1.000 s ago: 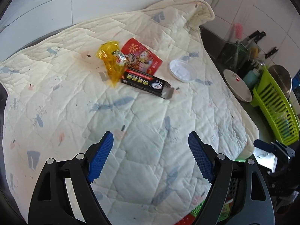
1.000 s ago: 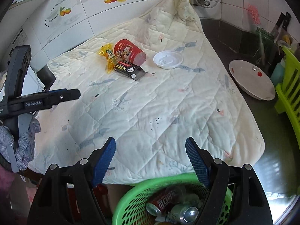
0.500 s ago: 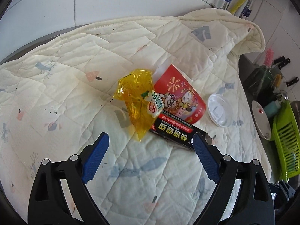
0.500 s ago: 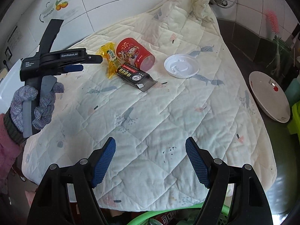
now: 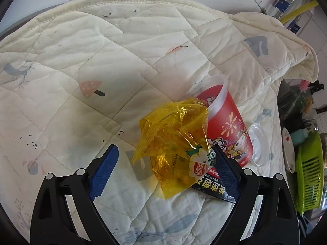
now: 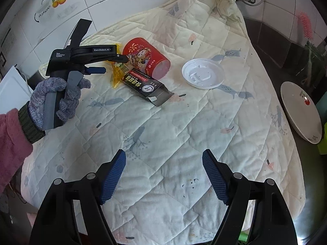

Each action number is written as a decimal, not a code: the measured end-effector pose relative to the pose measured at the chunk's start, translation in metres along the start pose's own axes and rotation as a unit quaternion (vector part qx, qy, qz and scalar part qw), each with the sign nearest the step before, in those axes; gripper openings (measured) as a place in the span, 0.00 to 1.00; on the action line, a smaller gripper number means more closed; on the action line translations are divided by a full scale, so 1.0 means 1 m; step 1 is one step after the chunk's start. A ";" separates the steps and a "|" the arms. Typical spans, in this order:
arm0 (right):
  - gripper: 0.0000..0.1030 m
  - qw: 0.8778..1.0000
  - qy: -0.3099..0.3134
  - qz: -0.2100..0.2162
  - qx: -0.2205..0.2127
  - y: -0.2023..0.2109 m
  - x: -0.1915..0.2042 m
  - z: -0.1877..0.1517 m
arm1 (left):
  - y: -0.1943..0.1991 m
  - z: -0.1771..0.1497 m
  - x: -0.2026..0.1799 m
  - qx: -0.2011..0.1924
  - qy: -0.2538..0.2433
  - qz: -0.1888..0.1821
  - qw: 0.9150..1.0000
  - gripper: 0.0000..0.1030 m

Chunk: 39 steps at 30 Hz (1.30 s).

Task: Collect trash
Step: 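Grasp the yellow snack bag with the left gripper while the right grasps the black box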

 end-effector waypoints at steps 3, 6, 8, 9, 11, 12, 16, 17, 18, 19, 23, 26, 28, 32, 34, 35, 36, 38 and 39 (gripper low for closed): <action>0.74 1.000 0.009 0.000 0.004 -0.011 0.001 0.008 | -0.001 0.002 -0.001 -0.006 0.008 -0.025 1.000 0.81; 0.74 1.000 0.014 0.005 0.010 -0.023 0.001 0.016 | 0.003 0.004 -0.003 -0.013 -0.005 -0.043 0.999 0.62; 0.74 1.000 0.018 0.009 0.013 -0.032 0.003 0.023 | 0.006 0.003 -0.007 -0.014 -0.015 -0.051 0.998 0.52; 0.74 1.000 0.020 0.013 0.015 -0.038 0.004 0.026 | 0.007 0.003 -0.007 -0.016 -0.020 -0.049 0.998 0.47; 0.74 1.000 0.024 0.014 0.015 -0.048 0.005 0.034 | 0.010 0.003 -0.006 -0.019 -0.026 -0.049 0.998 0.44; 0.74 0.999 0.027 0.016 0.016 -0.053 0.007 0.038 | 0.012 0.004 -0.004 -0.023 -0.028 -0.046 0.998 0.42; 0.76 0.998 0.049 0.017 0.019 -0.071 0.014 0.051 | 0.023 0.007 0.006 -0.035 -0.035 -0.046 0.998 0.37; 0.78 0.998 0.055 0.016 0.018 -0.075 0.015 0.053 | 0.028 0.007 0.008 -0.037 -0.037 -0.045 0.998 0.36; 0.78 0.998 0.060 0.016 0.019 -0.080 0.016 0.057 | 0.031 0.007 0.010 -0.038 -0.040 -0.042 0.998 0.35; 0.78 0.998 0.064 0.017 0.021 -0.085 0.017 0.059 | 0.034 0.007 0.011 -0.039 -0.040 -0.041 0.998 0.34; 0.79 0.996 0.080 0.018 0.026 -0.105 0.018 0.069 | 0.056 0.009 0.023 -0.048 -0.036 -0.043 0.997 0.33; 0.79 0.995 0.090 0.022 0.031 -0.119 0.020 0.074 | 0.074 0.009 0.035 -0.056 -0.035 -0.038 0.997 0.33; 0.79 0.994 0.097 0.024 0.035 -0.129 0.022 0.078 | 0.083 0.008 0.041 -0.060 -0.034 -0.037 0.997 0.32; 0.79 0.992 0.111 0.034 0.041 -0.144 0.028 0.085 | 0.098 0.004 0.050 -0.065 -0.028 -0.038 0.997 0.31; 0.79 0.992 0.116 0.035 0.039 -0.151 0.031 0.088 | 0.103 0.002 0.053 -0.066 -0.025 -0.040 0.997 0.31; 0.79 0.992 0.118 0.039 0.039 -0.153 0.032 0.090 | 0.106 0.001 0.054 -0.067 -0.024 -0.040 0.997 0.31; 0.79 0.991 0.115 0.046 0.043 -0.156 0.034 0.090 | 0.108 0.000 0.055 -0.068 -0.023 -0.040 0.997 0.31; 0.77 0.991 0.119 0.050 0.048 -0.162 0.039 0.091 | 0.111 -0.003 0.057 -0.068 -0.022 -0.039 0.997 0.31; 0.72 0.990 0.122 0.050 0.050 -0.162 0.043 0.088 | 0.112 -0.004 0.058 -0.068 -0.023 -0.038 0.997 0.31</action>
Point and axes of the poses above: each gripper's, at about its wrist camera, not at the fingertips, and y roughly against the way its jaws point, x to its left, z to its top, the point moved 8 cm from there along -y, roughly the way its jaws point, and after that the axes turned 7 degrees about -x, right-handed, at the moved point
